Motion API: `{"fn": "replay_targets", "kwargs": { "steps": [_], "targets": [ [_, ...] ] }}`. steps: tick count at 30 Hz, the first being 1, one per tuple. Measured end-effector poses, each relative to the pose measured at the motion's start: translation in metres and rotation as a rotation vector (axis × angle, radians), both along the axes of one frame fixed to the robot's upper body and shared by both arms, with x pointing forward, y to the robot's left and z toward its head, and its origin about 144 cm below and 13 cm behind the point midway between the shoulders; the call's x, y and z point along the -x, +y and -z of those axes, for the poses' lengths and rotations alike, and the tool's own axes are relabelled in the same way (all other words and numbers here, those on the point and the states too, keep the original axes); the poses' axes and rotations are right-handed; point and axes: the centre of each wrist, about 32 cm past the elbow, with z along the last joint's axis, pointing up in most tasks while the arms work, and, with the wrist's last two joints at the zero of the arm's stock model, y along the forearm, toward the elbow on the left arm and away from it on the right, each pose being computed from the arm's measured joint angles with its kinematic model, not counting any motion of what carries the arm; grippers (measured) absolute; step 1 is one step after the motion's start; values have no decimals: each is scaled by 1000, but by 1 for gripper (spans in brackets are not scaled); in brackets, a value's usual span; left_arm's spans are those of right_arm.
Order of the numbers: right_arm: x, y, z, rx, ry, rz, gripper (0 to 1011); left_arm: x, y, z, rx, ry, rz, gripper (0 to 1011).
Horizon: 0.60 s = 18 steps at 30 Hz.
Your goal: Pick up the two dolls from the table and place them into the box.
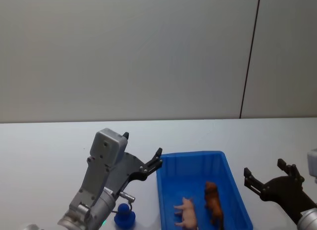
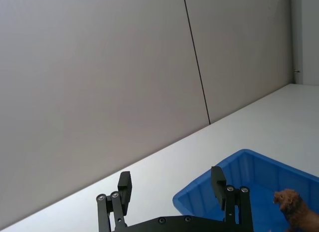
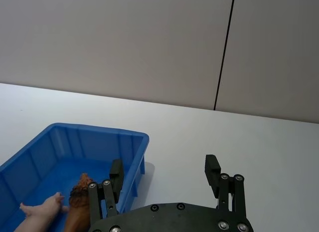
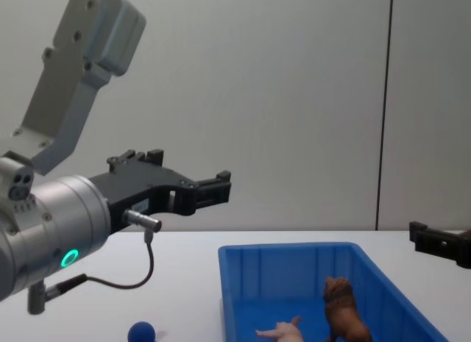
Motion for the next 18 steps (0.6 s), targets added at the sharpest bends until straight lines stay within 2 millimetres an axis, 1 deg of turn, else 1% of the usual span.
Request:
{"fn": "replay_targets", "kwargs": {
  "steps": [11, 18],
  "targets": [
    [1, -3, 1, 0, 0, 14, 1001, 7, 6, 4, 21, 94, -40, 1001],
    [2, -4, 1, 0, -1, 19, 1001, 13, 10, 11, 34, 162, -69, 1001]
  ]
}}
